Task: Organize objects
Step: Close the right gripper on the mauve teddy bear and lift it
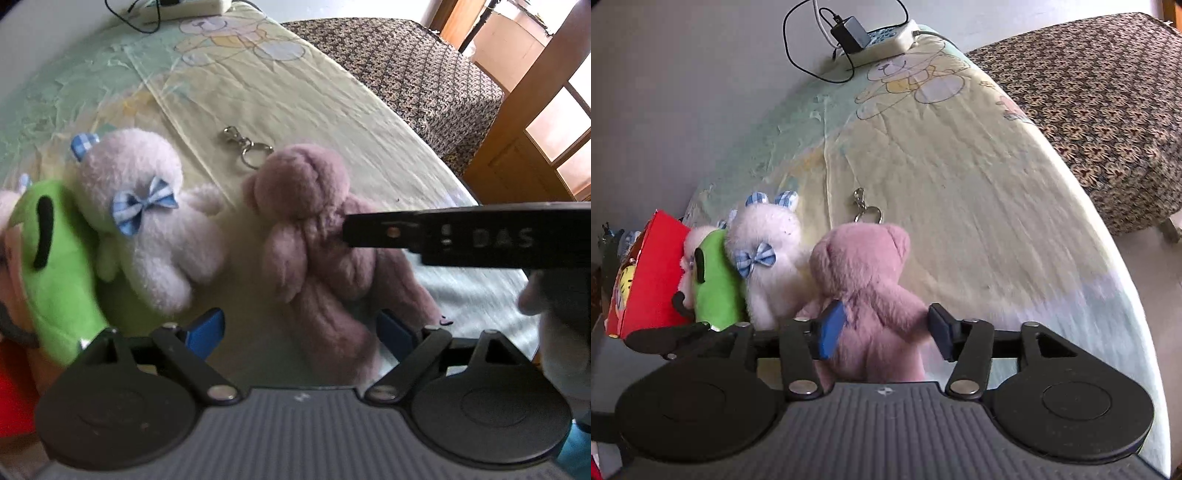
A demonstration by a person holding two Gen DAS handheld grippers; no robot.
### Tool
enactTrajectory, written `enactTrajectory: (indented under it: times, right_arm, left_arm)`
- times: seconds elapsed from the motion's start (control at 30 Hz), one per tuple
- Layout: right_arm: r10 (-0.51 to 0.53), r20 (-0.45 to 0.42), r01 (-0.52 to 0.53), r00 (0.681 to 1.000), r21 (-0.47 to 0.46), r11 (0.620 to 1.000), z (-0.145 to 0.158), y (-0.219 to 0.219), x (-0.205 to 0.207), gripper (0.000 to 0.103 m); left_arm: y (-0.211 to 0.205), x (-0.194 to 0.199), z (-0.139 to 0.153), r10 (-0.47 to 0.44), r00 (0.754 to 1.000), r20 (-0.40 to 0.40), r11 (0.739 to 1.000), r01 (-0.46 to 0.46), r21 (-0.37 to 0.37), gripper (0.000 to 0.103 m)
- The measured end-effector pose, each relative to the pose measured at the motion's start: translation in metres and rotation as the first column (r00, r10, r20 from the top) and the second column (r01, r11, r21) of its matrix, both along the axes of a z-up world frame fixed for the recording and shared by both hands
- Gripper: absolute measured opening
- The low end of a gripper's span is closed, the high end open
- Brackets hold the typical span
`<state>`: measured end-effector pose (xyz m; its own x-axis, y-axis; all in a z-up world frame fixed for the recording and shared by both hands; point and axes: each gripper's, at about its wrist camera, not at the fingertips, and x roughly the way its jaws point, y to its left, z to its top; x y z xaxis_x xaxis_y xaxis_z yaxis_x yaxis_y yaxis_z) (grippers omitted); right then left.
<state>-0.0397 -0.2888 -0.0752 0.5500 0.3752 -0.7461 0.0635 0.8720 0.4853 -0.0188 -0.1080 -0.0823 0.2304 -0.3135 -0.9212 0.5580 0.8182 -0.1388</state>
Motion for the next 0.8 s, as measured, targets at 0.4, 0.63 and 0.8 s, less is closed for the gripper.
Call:
enactTrajectory:
  times: [0.4, 0.63, 0.8]
  right_arm:
    - [0.060, -0.039, -0.057, 0.997, 0.081, 0.995, -0.009, 0.001, 0.018, 0.053]
    - [0.099, -0.032, -0.095, 0.995, 0.107, 0.990, 0.002, 0.004, 0.007, 0.042]
    - [0.096, 0.003, -0.096, 0.995, 0.139, 0.986, 0.019, 0.002, -0.006, 0.025]
  left_arm:
    - [-0.022, 0.011, -0.010, -0.057, 0.998, 0.014, 0.998, 0.057, 0.041, 0.081]
    - [-0.022, 0.009, -0.011, -0.059, 0.998, 0.017, 0.995, 0.058, 0.076, 0.061]
    - [-0.016, -0.002, 0.002, -0.066, 0.996, 0.054, 0.995, 0.062, 0.074, 0.059]
